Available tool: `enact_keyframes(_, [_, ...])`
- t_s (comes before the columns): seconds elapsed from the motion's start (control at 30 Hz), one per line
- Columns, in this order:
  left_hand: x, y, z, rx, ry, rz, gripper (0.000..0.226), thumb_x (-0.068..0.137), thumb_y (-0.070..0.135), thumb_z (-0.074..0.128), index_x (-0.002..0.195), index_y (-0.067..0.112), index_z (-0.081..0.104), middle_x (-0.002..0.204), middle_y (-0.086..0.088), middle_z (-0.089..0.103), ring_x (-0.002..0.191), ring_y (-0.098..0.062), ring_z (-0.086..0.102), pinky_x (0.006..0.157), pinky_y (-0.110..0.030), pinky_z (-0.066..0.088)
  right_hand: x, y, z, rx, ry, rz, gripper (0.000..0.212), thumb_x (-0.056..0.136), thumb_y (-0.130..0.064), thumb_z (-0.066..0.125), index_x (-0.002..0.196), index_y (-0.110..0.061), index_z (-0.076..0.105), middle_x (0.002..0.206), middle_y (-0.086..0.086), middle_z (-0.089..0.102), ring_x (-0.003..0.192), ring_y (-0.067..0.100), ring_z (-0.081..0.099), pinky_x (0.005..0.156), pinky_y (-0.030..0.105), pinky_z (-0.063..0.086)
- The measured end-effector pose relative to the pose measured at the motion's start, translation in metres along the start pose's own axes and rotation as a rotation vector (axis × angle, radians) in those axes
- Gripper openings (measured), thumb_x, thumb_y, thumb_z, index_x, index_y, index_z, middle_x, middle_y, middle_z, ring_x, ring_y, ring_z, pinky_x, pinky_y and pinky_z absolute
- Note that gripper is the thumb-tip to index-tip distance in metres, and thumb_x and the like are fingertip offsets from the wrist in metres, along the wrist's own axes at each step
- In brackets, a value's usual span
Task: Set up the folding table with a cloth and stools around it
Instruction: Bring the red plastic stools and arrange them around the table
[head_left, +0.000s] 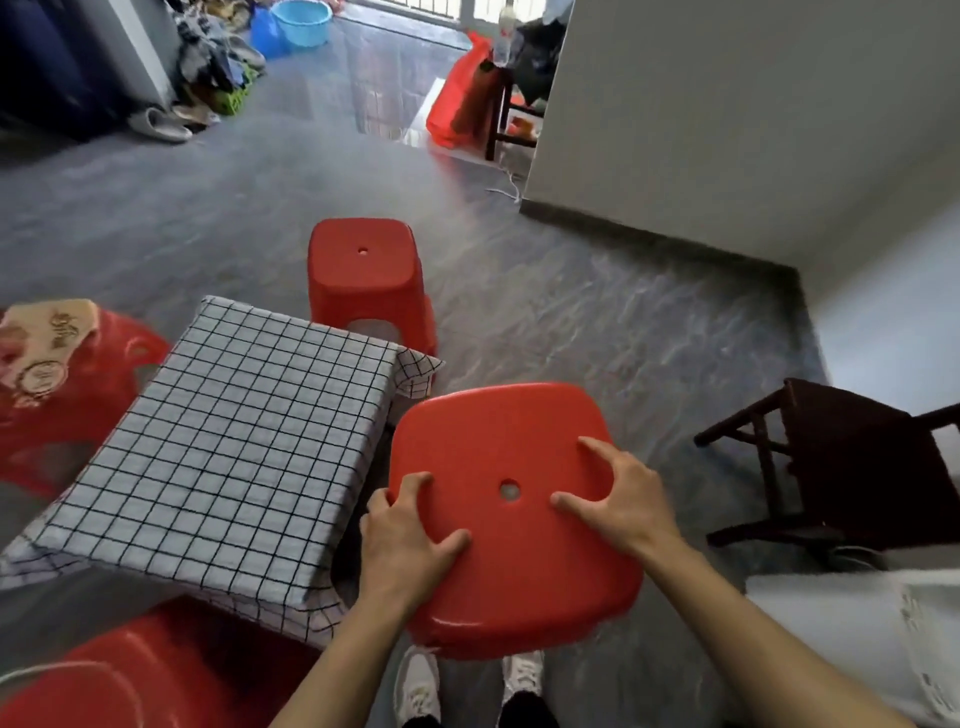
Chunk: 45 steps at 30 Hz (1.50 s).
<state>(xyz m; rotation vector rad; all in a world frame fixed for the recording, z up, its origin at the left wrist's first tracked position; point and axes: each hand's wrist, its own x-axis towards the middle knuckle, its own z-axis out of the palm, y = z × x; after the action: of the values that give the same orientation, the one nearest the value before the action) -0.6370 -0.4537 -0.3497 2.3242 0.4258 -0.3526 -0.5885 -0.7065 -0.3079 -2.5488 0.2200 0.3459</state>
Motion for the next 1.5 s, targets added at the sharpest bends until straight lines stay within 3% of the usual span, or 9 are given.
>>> enact_keyframes(0.4, [0.079, -0.077, 0.131, -0.082, 0.116, -0.182, 0.067, 0.072, 0.051, 0.073, 0.131, 0.045, 0.041, 0.131, -0.007, 0.042, 0.114, -0.028, 0.049, 0.098, -0.047, 0.047, 0.126, 0.096, 0.134, 0.038, -0.126, -0.154, 0.09, 0.06, -0.045, 0.087, 0.14, -0.035, 0.047, 0.124, 0.001, 0.057, 0.116, 0.018, 0.056, 0.105, 0.033, 0.043])
enact_keyframes(0.67, [0.123, -0.137, 0.192, -0.052, 0.144, -0.186, 0.068, 0.072, 0.045, 0.075, 0.132, 0.04, 0.045, 0.134, -0.005, 0.043, 0.12, -0.025, 0.046, 0.102, -0.043, 0.043, 0.162, 0.148, 0.226, 0.049, -0.166, -0.17, 0.094, 0.06, -0.034, 0.088, 0.143, -0.033, 0.044, 0.129, 0.001, 0.054, 0.118, 0.016, 0.054, 0.102, 0.021, 0.035])
enact_keyframes(0.97, [0.152, -0.164, 0.199, 0.007, 0.083, -0.143, 0.077, 0.073, 0.044, 0.076, 0.141, 0.035, 0.041, 0.147, -0.009, 0.033, 0.134, -0.028, 0.034, 0.111, -0.04, 0.031, 0.174, 0.154, 0.264, 0.063, -0.204, -0.124, 0.101, 0.058, -0.029, 0.089, 0.146, -0.034, 0.039, 0.128, 0.002, 0.052, 0.118, 0.018, 0.054, 0.101, 0.022, 0.036])
enact_keyframes(1.23, [0.168, -0.18, 0.198, 0.042, -0.012, -0.103, 0.079, 0.075, 0.04, 0.076, 0.143, 0.036, 0.036, 0.157, -0.012, 0.011, 0.144, -0.03, 0.019, 0.115, -0.04, 0.025, 0.178, 0.153, 0.291, 0.055, -0.202, -0.067, 0.108, 0.053, -0.042, 0.085, 0.145, -0.044, 0.028, 0.133, 0.0, 0.042, 0.123, 0.025, 0.047, 0.107, 0.046, 0.041])
enact_keyframes(1.37, [0.16, -0.186, 0.193, 0.083, -0.1, -0.084, 0.088, 0.078, 0.037, 0.074, 0.149, 0.044, 0.022, 0.161, -0.008, -0.004, 0.146, -0.029, 0.013, 0.117, -0.042, 0.025, 0.17, 0.147, 0.29, -0.061, -0.201, -0.042, 0.104, 0.067, -0.04, 0.083, 0.151, -0.04, 0.021, 0.151, 0.012, 0.027, 0.136, 0.033, 0.032, 0.114, 0.048, 0.031])
enact_keyframes(1.5, [0.153, -0.187, 0.187, 0.097, -0.127, -0.099, 0.082, 0.083, 0.038, 0.068, 0.151, 0.041, 0.021, 0.162, -0.008, 0.001, 0.145, -0.029, 0.015, 0.116, -0.041, 0.025, 0.158, 0.138, 0.289, -0.169, -0.223, -0.021, 0.097, 0.076, -0.039, 0.077, 0.153, -0.033, 0.019, 0.157, 0.018, 0.015, 0.141, 0.036, 0.022, 0.117, 0.047, 0.025])
